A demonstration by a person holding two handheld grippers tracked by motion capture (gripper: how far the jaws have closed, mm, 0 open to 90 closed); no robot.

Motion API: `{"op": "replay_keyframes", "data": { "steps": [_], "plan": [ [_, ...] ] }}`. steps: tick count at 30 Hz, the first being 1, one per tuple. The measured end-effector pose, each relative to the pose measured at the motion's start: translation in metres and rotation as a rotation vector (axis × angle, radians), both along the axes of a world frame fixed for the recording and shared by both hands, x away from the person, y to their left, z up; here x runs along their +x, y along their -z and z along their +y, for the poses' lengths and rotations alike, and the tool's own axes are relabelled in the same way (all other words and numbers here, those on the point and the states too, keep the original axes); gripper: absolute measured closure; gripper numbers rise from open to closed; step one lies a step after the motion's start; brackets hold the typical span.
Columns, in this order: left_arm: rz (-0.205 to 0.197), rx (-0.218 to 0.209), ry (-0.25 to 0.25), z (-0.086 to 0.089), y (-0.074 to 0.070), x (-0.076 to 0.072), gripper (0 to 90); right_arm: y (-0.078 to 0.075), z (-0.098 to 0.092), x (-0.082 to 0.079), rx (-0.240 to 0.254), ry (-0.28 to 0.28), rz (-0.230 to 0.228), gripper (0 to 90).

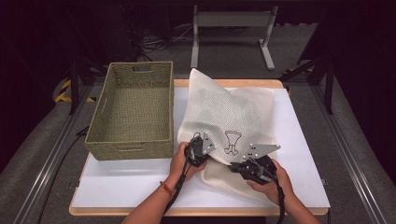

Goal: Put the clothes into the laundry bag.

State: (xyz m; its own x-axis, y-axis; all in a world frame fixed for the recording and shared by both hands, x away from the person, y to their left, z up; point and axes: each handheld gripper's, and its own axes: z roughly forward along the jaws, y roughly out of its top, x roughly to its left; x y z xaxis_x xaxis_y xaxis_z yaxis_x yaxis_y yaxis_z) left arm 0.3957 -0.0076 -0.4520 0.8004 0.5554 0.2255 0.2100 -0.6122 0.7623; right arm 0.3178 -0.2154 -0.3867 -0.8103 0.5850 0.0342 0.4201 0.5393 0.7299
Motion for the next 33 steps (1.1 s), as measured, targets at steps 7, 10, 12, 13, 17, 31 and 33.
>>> {"op": "replay_keyframes", "data": {
  "steps": [7,10,12,13,17,31,33],
  "plan": [
    [-0.013,-0.054,-0.089,0.013,-0.001,0.008,87.7,0.001,-0.001,0.001,-0.009,0.011,-0.001,87.1],
    [0.017,-0.116,0.004,0.023,-0.006,-0.004,69.9,0.001,-0.001,0.001,-0.015,0.017,-0.004,86.9],
    [0.036,-0.149,0.050,0.031,-0.009,-0.011,61.9,0.001,-0.001,0.001,-0.014,0.018,-0.009,86.9],
    [0.055,-0.171,0.089,0.035,-0.012,-0.015,57.1,0.000,-0.001,0.001,-0.015,0.018,-0.013,86.9],
    [0.097,-0.184,0.156,0.048,-0.020,-0.034,48.3,-0.001,0.000,0.000,-0.017,0.016,-0.016,86.9],
    [0.141,-0.237,0.211,0.051,-0.019,-0.051,69.3,-0.001,0.000,0.000,-0.017,0.011,-0.016,86.9],
    [0.145,-0.223,0.229,0.038,-0.017,-0.055,62.8,-0.001,0.001,-0.001,-0.017,0.011,-0.018,86.9]
  ]
}}
